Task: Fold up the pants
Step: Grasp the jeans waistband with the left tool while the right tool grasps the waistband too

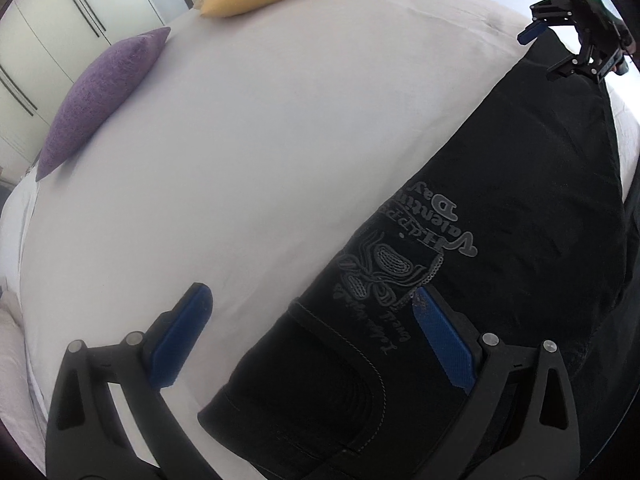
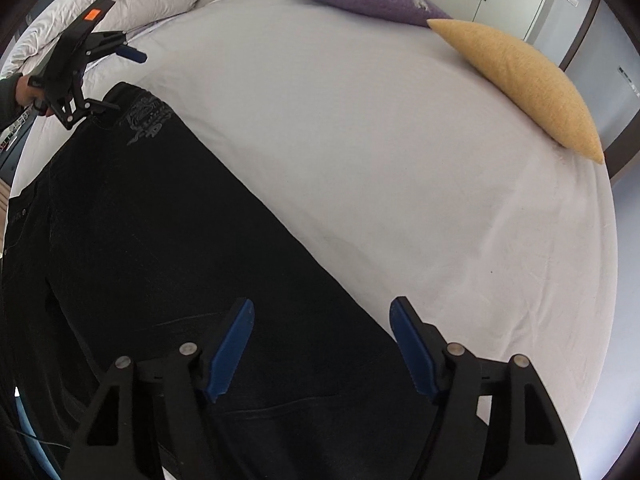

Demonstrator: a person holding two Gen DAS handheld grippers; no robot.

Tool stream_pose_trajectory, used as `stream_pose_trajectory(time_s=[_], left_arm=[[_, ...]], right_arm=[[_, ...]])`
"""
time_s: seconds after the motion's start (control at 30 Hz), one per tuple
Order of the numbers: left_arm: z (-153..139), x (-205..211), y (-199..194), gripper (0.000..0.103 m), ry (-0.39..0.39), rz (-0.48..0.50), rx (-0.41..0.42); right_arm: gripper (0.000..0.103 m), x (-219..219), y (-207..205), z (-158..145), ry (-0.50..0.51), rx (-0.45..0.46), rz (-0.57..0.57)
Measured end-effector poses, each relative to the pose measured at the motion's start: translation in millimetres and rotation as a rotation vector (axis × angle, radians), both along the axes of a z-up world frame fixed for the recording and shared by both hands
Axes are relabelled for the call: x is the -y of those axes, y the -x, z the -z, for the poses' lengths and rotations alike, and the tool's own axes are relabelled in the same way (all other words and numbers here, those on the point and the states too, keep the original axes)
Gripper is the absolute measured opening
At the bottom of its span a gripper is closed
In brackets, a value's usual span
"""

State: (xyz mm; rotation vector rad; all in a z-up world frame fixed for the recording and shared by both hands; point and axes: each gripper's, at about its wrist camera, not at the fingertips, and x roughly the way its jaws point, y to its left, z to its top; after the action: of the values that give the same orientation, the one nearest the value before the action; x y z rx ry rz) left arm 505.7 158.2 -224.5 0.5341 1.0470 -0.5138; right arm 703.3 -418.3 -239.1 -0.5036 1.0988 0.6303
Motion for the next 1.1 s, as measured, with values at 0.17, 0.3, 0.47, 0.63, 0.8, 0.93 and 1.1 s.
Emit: stream_pose_trajectory(time_s=[0.17, 0.3, 0.47, 0.63, 0.8, 0.93, 1.1], left_arm=[[14.8, -10.7, -22.4, 0.099, 0.050, 0.003, -0.077], [29.3, -12.6, -39.5, 0.094, 0.048, 0.036, -0.138], [37.5, -16.9, -56.4, 0.092, 0.061, 0.035, -0.170], [45.4, -19.7, -71.3, 0.089, 0.082, 0.057, -0.229], [57.1, -18.3, -91.0, 0.052, 0.101, 0.093, -0.289], [61.4, -14.9, -94.4, 0.028, 0.108, 0.107, -0.303], [55.2, -7.3, -95.9, 0.016, 0.059, 0.124, -0.262]], right_arm=[[0.071, 12.2, -19.3, 8.0, -0.035, -0.039, 0.007], [0.069, 15.3, -28.9, 18.4, -0.051, -0.075, -0.013], [0.063, 15.4, -35.3, 30.1, -0.060, -0.123, -0.028], [0.063, 18.9, -40.7, 31.7, -0.082, -0.166, -0.041], [0.064, 17.3, -42.8, 31.6, -0.080, -0.192, -0.057], [0.056, 12.5, -44.0, 32.9, -0.075, -0.201, -0.062], [0.031, 9.2, -41.4, 31.3, -0.043, -0.200, -0.074]])
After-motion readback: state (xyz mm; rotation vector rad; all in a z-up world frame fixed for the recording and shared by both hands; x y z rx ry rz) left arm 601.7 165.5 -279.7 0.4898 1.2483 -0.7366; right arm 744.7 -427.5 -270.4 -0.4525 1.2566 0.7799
